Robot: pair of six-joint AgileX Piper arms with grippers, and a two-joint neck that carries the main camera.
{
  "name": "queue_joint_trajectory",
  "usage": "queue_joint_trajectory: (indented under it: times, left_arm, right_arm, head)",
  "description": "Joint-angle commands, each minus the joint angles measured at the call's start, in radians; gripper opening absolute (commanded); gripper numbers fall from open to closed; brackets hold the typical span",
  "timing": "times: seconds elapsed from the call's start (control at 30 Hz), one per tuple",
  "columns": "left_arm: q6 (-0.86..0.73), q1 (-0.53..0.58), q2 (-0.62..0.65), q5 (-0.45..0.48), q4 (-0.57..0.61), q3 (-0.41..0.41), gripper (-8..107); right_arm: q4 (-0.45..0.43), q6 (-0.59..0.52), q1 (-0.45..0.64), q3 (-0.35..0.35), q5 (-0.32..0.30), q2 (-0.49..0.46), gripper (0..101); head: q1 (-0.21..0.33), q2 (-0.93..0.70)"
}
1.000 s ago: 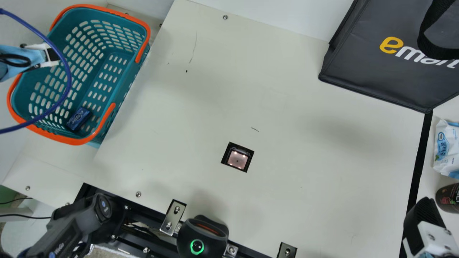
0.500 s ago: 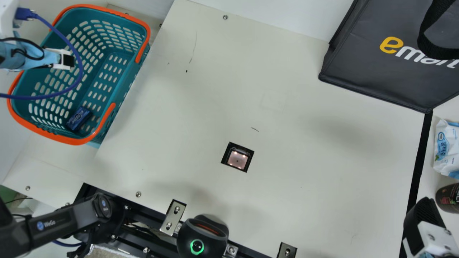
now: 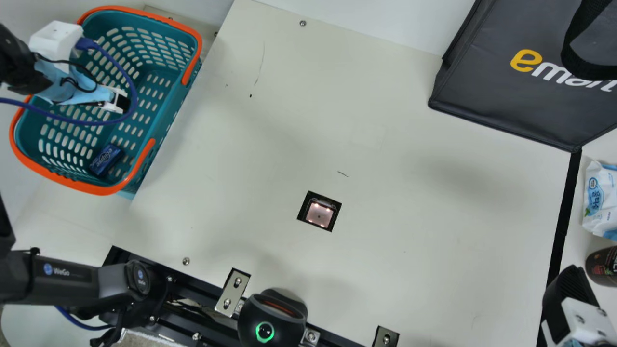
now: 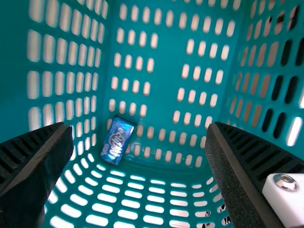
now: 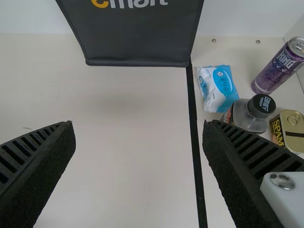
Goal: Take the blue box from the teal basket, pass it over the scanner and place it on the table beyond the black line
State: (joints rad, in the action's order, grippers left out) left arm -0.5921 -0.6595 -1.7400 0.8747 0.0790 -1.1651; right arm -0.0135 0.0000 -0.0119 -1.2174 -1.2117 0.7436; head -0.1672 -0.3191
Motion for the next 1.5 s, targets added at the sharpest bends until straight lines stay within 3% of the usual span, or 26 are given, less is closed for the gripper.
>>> queue_joint_trajectory:
  times: [0.0, 0.7, 1.47]
  left_arm:
    - [0.008, 0.006, -0.030, -0.012, -0.012, 0.003, 90]
    - [0.050, 0.031, -0.179, -0.098, -0.112, 0.037, 90]
    - [-0.332, -0.081, -0.207, -0.200, 0.014, 0.156, 90]
  right_arm:
    - [0.000, 0.000, 0.000, 0.000, 0.000, 0.000, 95]
    - [0.000, 0.000, 0.000, 0.000, -0.001, 0.000, 95]
    - [0.000, 0.000, 0.000, 0.000, 0.000, 0.000, 95]
  head:
    - [0.029, -0.002]
    - [0.029, -0.002]
    - [0.029, -0.002]
